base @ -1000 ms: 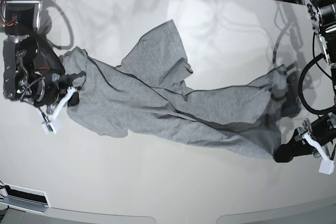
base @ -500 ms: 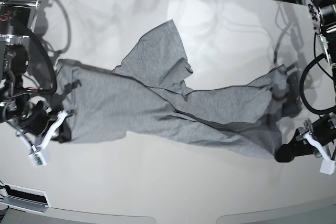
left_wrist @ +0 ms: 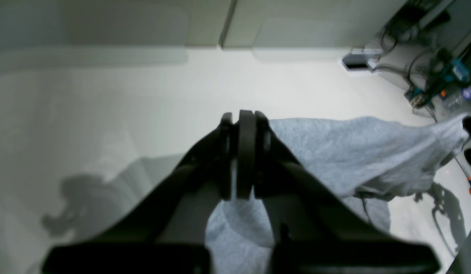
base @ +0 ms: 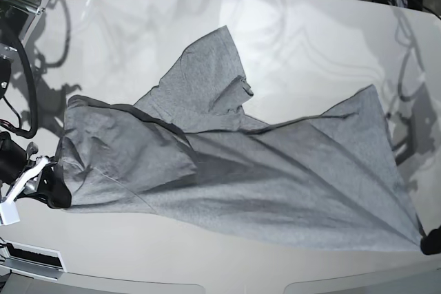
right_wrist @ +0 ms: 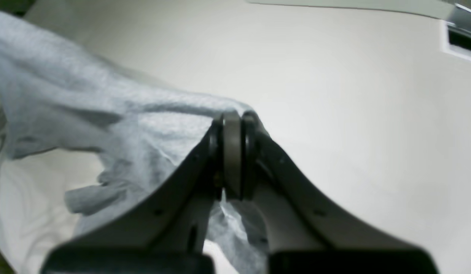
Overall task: Layout the t-shirt on the table in an organized manner, then fold the t-shirt properly
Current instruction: 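Lift the grey shirt with both grippers and swing it across the table, then lay the shirt down, pulling its corner away with the right gripper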
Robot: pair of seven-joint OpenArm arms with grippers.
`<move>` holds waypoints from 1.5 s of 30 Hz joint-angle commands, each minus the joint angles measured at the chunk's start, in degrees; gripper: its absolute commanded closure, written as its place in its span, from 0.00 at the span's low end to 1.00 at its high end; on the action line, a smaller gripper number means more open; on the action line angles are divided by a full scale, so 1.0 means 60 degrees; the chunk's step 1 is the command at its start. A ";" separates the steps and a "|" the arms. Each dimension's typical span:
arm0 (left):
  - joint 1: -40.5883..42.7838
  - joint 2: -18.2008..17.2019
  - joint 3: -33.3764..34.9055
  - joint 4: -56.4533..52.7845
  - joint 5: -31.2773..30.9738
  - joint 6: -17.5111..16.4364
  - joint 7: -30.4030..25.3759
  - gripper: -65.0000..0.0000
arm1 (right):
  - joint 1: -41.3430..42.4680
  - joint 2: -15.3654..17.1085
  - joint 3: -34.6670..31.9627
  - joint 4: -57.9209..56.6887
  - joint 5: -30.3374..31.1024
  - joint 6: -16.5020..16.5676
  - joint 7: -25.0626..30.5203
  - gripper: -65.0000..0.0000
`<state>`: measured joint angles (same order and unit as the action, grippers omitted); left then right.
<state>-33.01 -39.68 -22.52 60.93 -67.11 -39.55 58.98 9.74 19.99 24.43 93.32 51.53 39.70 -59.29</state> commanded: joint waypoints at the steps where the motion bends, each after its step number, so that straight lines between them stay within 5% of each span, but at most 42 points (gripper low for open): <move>1: -0.0299 -0.0215 -0.0062 0.0149 -0.0372 -0.0075 0.0011 1.00 | 0.0233 0.0164 0.0047 0.0284 0.0335 0.0049 0.0091 1.00; 11: 0.0838 -0.0189 0.0346 0.0149 -0.1592 -0.0075 0.1534 1.00 | -0.0004 0.0357 -0.0390 0.0423 0.0943 0.0049 -0.1698 1.00; 19: 0.1377 -0.0284 0.1800 0.0149 -0.1585 -0.0075 0.2903 1.00 | -0.0474 0.1708 -0.2667 0.0423 0.0918 0.0049 -0.3275 1.00; 25: 0.1381 -0.0561 0.1960 0.0149 -0.1661 -0.0075 0.2969 1.00 | -0.0750 0.2867 -0.2969 0.0423 0.1504 0.0049 -0.3452 1.00; 30: 0.1377 -0.0528 0.2120 0.0149 -0.1792 -0.0075 0.2900 1.00 | -0.0739 0.2914 -0.3016 0.0423 0.1923 0.0049 -0.3206 1.00; 33: 0.1169 -0.0550 0.2127 0.0149 -0.0805 -0.0075 0.1501 1.00 | -0.0590 0.2718 -0.3071 0.0404 0.0160 0.0049 -0.1067 1.00; 36: -0.0040 -0.0586 0.2127 0.0149 0.2852 -0.0058 -0.2171 1.00 | 0.0200 0.2463 -0.3078 0.0164 -0.3056 0.0049 0.2211 1.00; 38: -0.1009 -0.0568 0.2127 0.0146 0.4029 0.1213 -0.3574 1.00 | 0.0984 0.2346 -0.3078 -0.0087 -0.3807 -0.1264 0.2677 1.00; 39: -0.1457 -0.0554 0.2131 0.0146 0.4156 0.1351 -0.3559 1.00 | 0.1293 0.2335 -0.3078 -0.0178 -0.3818 -0.1647 0.2561 1.00; 43: -0.2277 -0.0554 0.2127 0.0146 0.3621 0.1235 -0.2280 0.37 | 0.2014 0.2346 -0.3075 -0.0248 -0.3814 -0.2284 0.1617 0.47; 45: -0.2269 -0.0546 0.2127 0.0146 0.3453 0.1530 -0.2087 0.27 | 0.2142 0.2346 -0.3075 -0.0248 -0.3810 -0.2437 0.1395 0.33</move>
<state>-44.47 -41.91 -9.39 61.06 -45.54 -30.30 48.29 20.60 33.17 5.45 90.98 27.83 25.19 -52.73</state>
